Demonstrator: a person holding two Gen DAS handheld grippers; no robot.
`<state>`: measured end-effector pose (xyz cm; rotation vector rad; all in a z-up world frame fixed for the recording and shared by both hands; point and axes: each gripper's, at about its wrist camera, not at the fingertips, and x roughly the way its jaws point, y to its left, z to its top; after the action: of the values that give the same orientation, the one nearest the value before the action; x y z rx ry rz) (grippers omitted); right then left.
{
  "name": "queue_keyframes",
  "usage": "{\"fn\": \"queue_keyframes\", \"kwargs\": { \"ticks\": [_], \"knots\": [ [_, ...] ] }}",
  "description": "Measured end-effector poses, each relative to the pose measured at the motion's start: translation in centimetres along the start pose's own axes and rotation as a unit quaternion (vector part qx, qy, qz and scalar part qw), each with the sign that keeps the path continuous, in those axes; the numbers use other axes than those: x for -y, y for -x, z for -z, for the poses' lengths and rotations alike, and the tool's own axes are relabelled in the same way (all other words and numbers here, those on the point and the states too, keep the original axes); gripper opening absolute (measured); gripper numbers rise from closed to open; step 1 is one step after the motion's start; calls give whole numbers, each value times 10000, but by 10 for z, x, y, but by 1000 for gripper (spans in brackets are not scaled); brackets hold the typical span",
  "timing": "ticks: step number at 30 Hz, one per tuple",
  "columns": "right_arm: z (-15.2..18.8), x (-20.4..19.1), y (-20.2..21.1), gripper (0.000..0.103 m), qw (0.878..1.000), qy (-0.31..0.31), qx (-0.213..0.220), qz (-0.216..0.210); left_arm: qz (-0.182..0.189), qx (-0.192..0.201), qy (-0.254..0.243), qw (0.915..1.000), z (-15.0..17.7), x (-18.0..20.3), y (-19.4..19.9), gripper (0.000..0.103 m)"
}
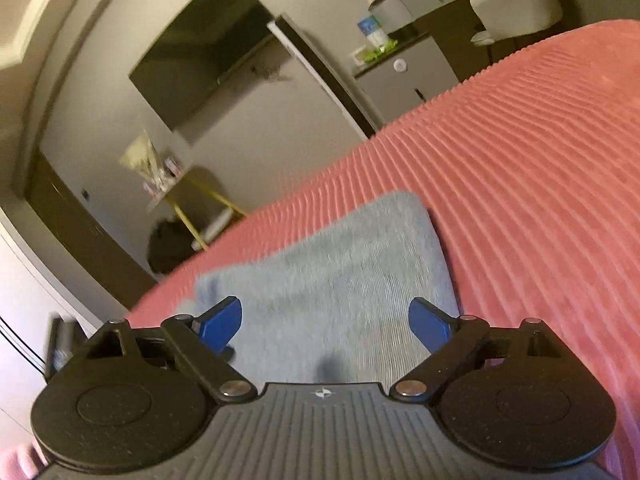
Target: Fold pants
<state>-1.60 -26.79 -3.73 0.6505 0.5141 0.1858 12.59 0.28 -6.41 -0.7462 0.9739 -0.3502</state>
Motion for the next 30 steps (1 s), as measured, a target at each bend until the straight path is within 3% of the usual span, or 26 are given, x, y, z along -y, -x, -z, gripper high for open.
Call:
{"fn": "queue_keyframes", "kwargs": {
  "ticks": [5,8,10,12,14,16,18,20,22,25,27,29,30],
  "knots": [
    [-8,1,4,92,9992,-14,150,-383,-114,162,-741,9971,-8,29,28,15],
    [-11,3,6,92,9984,-64,163,-528,-480,388,-1071,9923,-13,36,48,15],
    [-11,0,3,92,9990,8,74,-447,-922,499,-1419,9843,-16,33,55,17],
    [-8,-2,-3,92,9995,67,-63,-314,-1565,389,-1420,9766,-16,23,51,26],
    [-4,-8,-9,91,9993,203,-256,-181,-2118,377,-1431,9660,-12,18,51,27],
    [1,-15,-13,88,9984,469,-311,-29,-2116,699,-1524,9629,-7,23,63,32],
    [5,-25,-11,83,9966,811,-99,141,-2078,1157,-1744,9555,-3,39,74,48],
    [11,-39,-3,69,9915,1196,338,378,-1799,1489,-2004,9515,-2,54,81,54],
    [16,-50,0,55,9874,1388,621,427,-1483,1613,-2163,9514,-5,68,72,56],
    [23,-56,-8,48,9901,1347,383,116,-1393,1549,-2294,9508,-8,76,40,60],
    [28,-57,-21,48,9883,1501,86,242,-1787,1525,-2419,9414,-11,71,14,57],
    [34,-55,-34,45,9828,1759,-189,538,-2498,1356,-2475,9263,-18,64,-14,46],
    [36,-53,-38,43,9802,1857,-263,641,-2692,1314,-2572,9188,-22,60,-24,60]
  ]
}}
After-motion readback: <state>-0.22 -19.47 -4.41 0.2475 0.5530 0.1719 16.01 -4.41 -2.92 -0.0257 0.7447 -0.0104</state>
